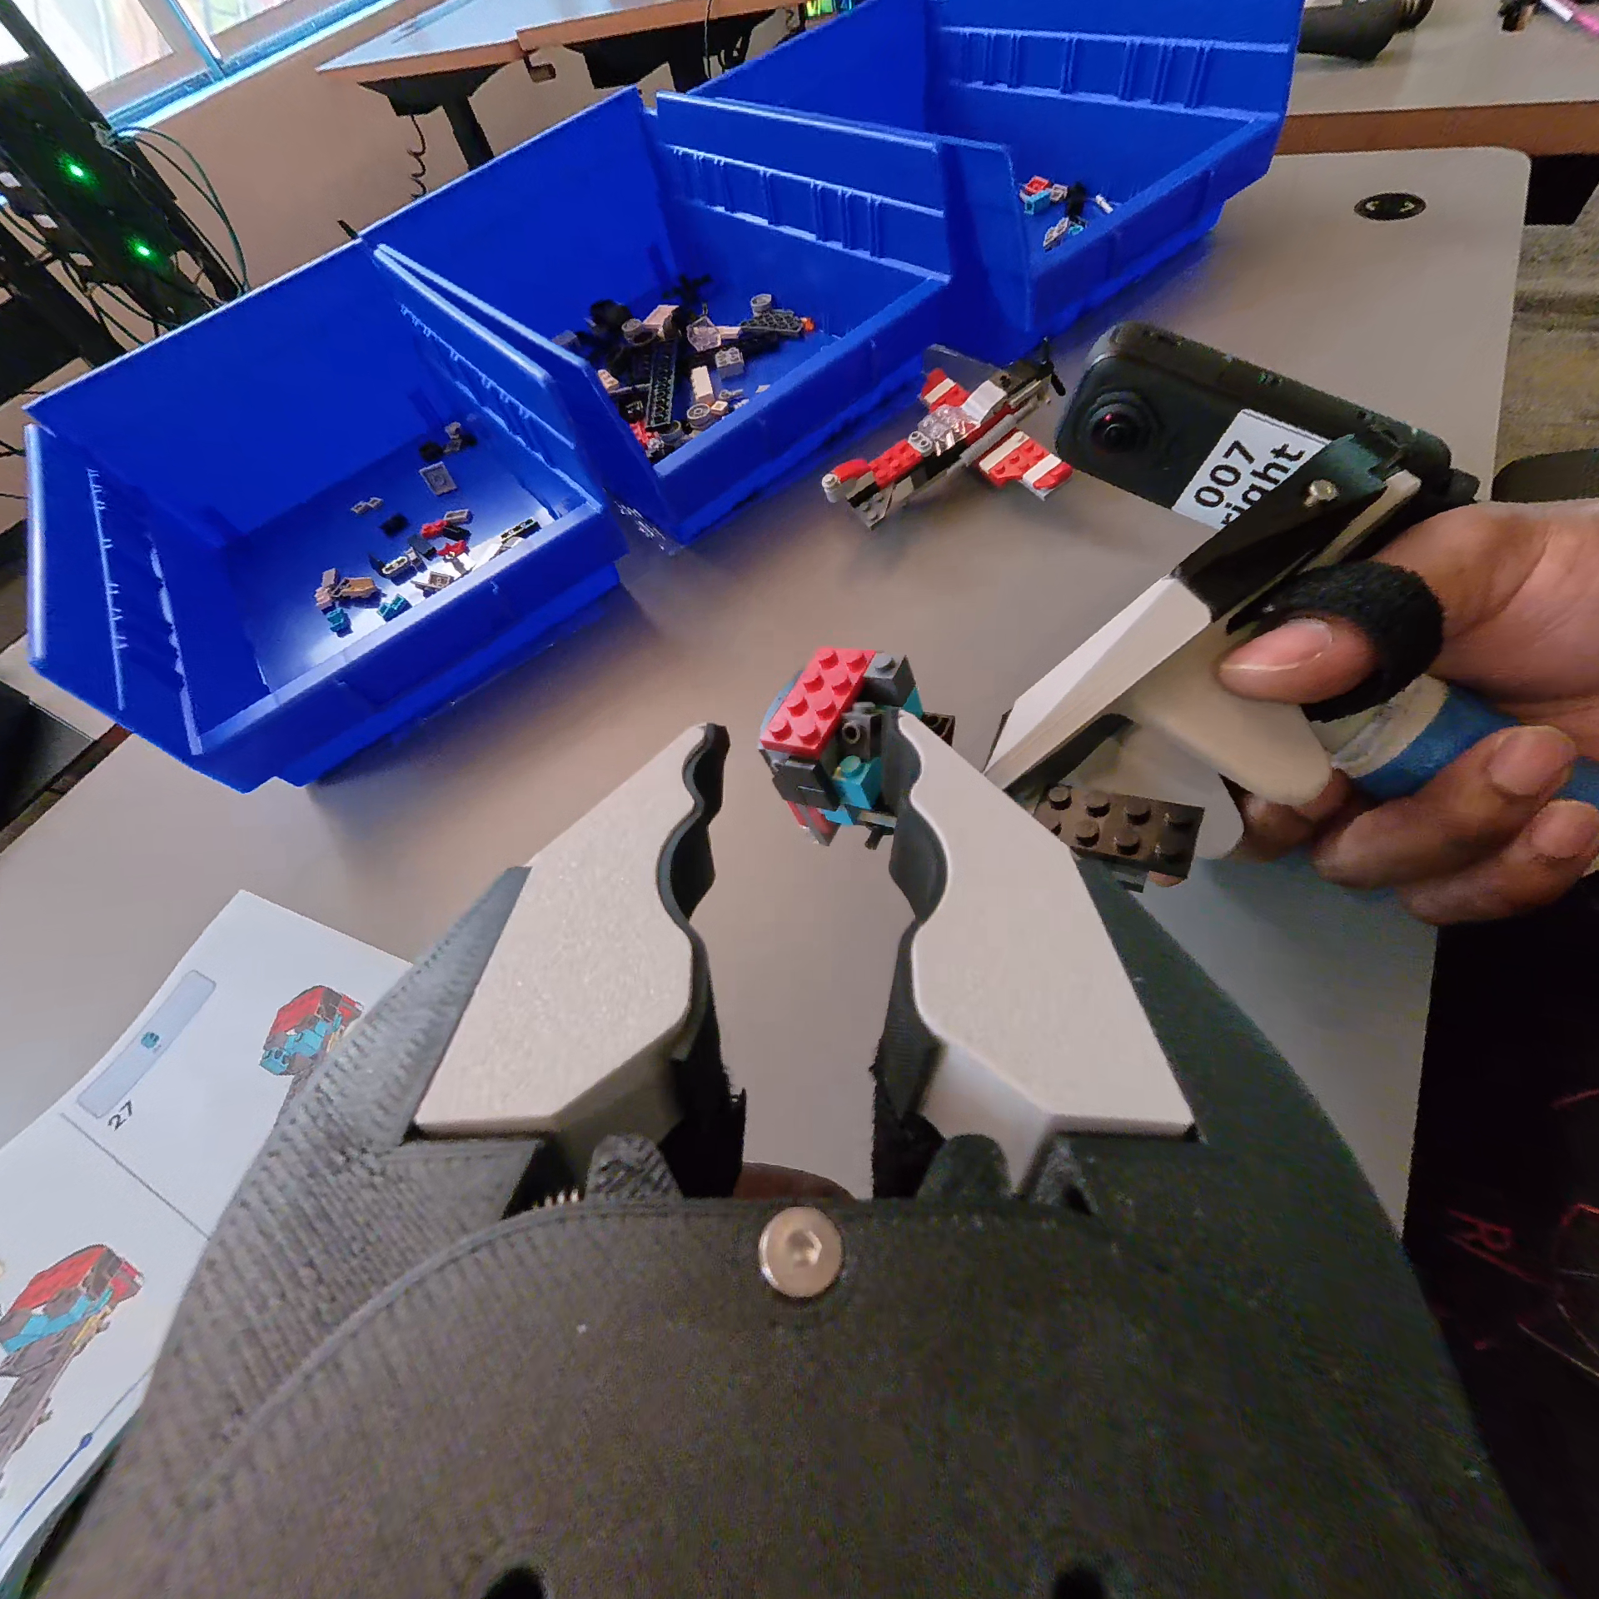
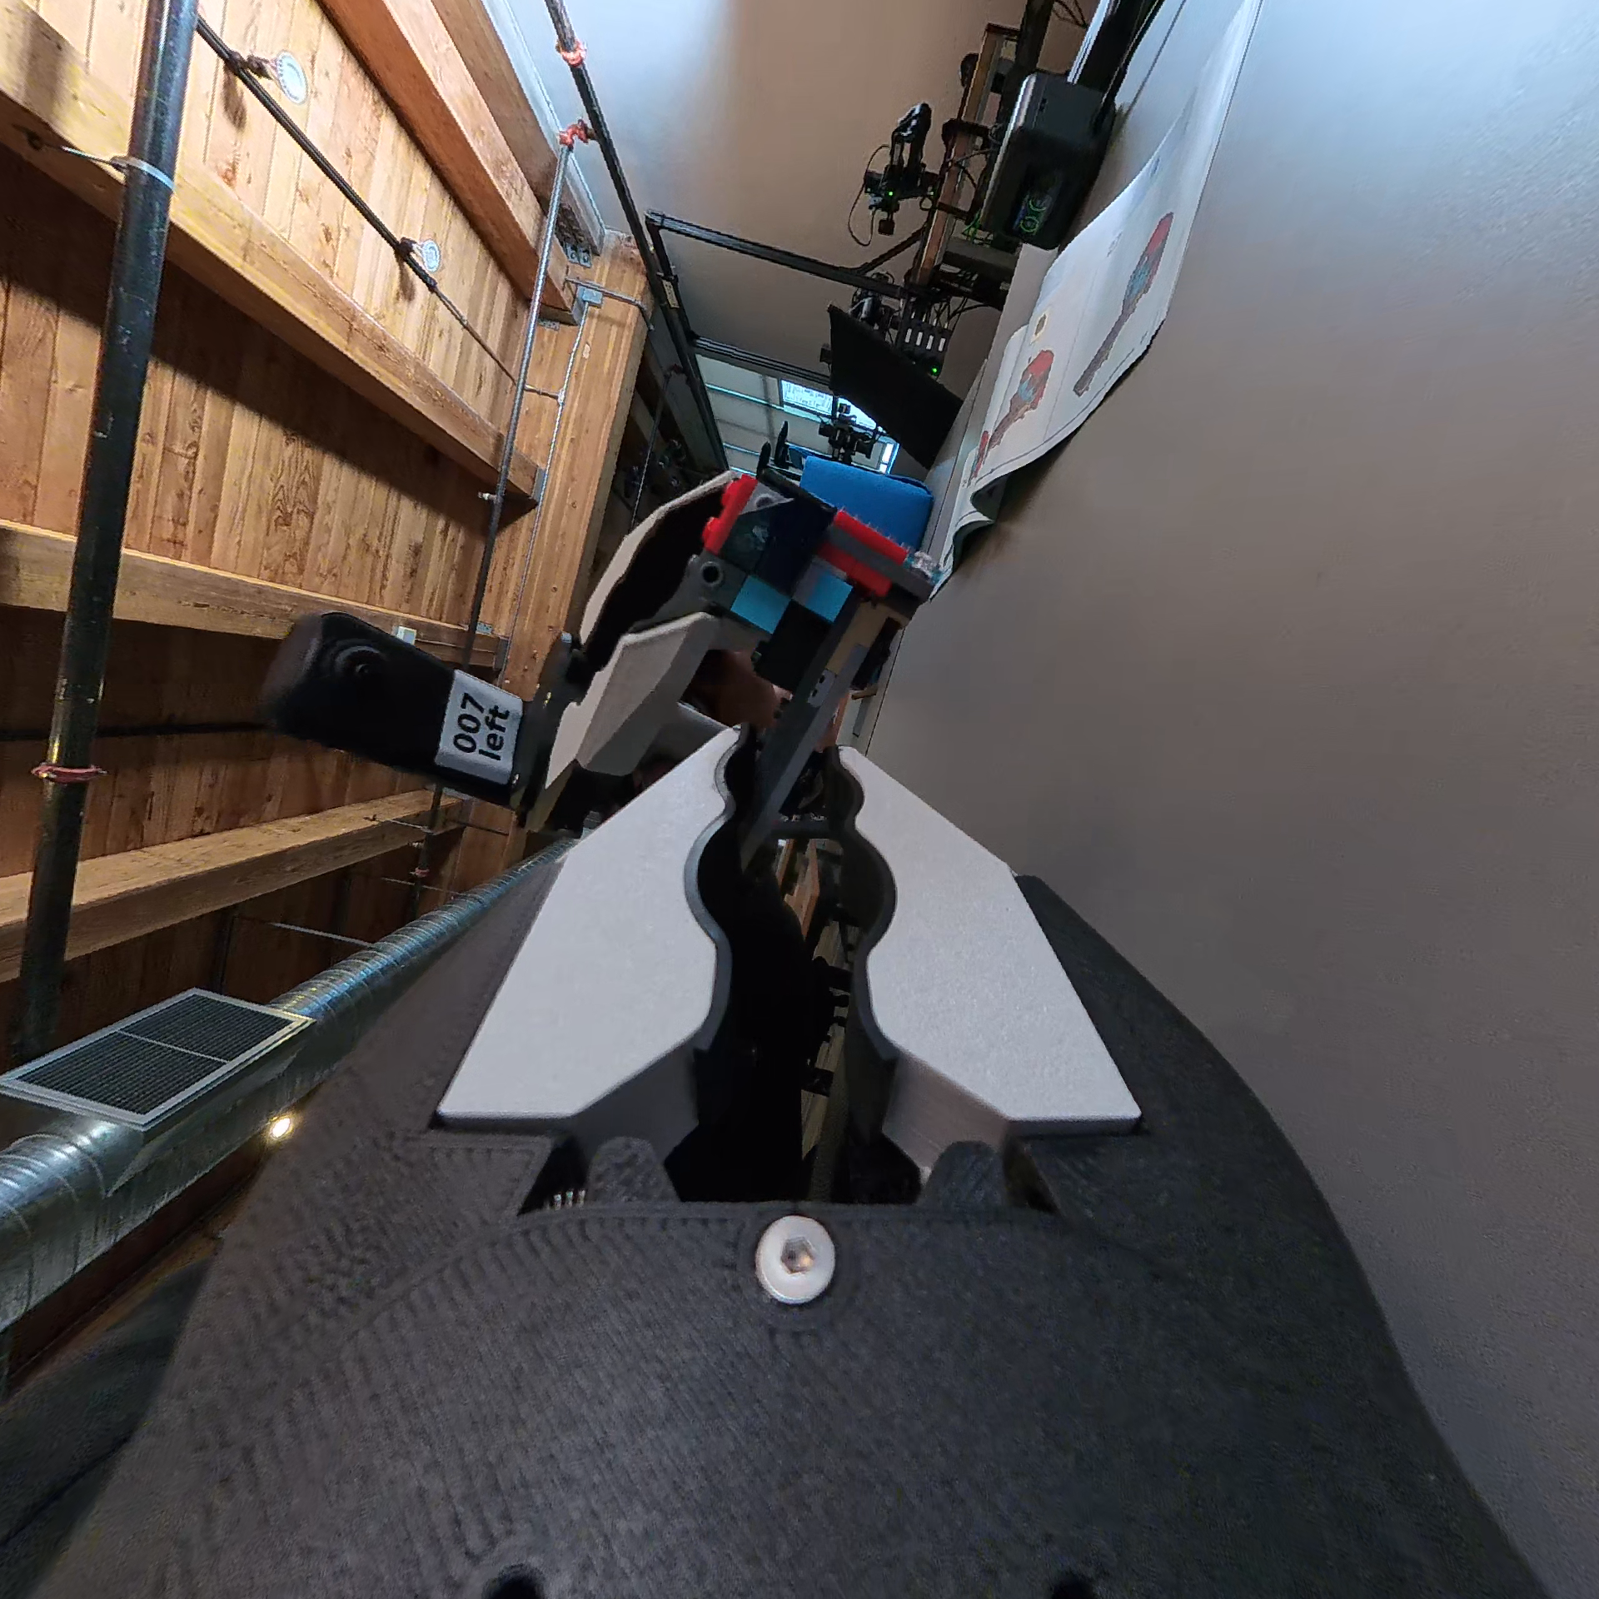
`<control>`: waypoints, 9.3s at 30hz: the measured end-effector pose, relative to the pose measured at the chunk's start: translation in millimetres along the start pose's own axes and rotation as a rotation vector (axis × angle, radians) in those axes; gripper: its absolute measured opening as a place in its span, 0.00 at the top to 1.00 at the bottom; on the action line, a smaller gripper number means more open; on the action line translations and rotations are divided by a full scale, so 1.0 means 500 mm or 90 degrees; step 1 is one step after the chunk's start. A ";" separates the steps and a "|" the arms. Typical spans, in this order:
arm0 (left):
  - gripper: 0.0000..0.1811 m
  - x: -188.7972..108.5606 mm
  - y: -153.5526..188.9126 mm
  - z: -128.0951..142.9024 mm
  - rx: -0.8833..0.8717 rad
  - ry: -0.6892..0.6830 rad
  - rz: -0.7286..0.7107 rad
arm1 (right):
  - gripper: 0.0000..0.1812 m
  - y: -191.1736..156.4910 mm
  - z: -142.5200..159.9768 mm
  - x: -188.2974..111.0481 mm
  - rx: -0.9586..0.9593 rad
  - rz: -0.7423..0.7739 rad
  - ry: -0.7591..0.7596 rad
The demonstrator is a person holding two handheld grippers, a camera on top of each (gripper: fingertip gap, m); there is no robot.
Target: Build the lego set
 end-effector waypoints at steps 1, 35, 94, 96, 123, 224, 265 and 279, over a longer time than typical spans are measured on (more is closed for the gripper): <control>0.79 -0.001 -0.001 0.000 -0.003 0.002 0.000 | 0.93 0.000 0.000 0.000 0.000 0.000 0.000; 0.82 0.001 -0.006 -0.016 0.098 -0.041 -0.014 | 0.93 0.000 -0.001 -0.001 -0.003 0.002 0.003; 0.96 -0.005 0.007 -0.014 0.326 -0.199 0.107 | 0.93 0.000 0.003 0.002 0.003 0.000 -0.001; 0.96 -0.006 0.008 -0.012 0.343 -0.211 0.111 | 0.93 0.000 0.003 0.002 0.003 0.000 -0.002; 0.95 0.003 0.025 -0.012 0.396 -0.241 0.122 | 0.93 0.000 0.006 0.003 0.004 -0.001 -0.005; 0.92 0.003 0.036 -0.018 0.253 -0.124 0.115 | 0.93 -0.002 0.004 0.003 0.001 0.001 -0.002; 0.93 0.007 0.017 -0.012 0.073 -0.032 0.077 | 0.93 -0.004 0.002 0.002 0.000 -0.001 0.001; 0.94 0.004 0.014 0.002 -0.122 0.009 0.102 | 0.93 -0.004 -0.002 -0.001 -0.002 0.000 0.006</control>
Point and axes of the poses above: each gripper's, where its closed fingertips meet, x out along the fingers, z out of its underside, y = z × x across the jaws, the point moved 1 cm from there along -x, back along the fingers, and after that the axes turned 1 degree about -x, right-handed, at the moved point
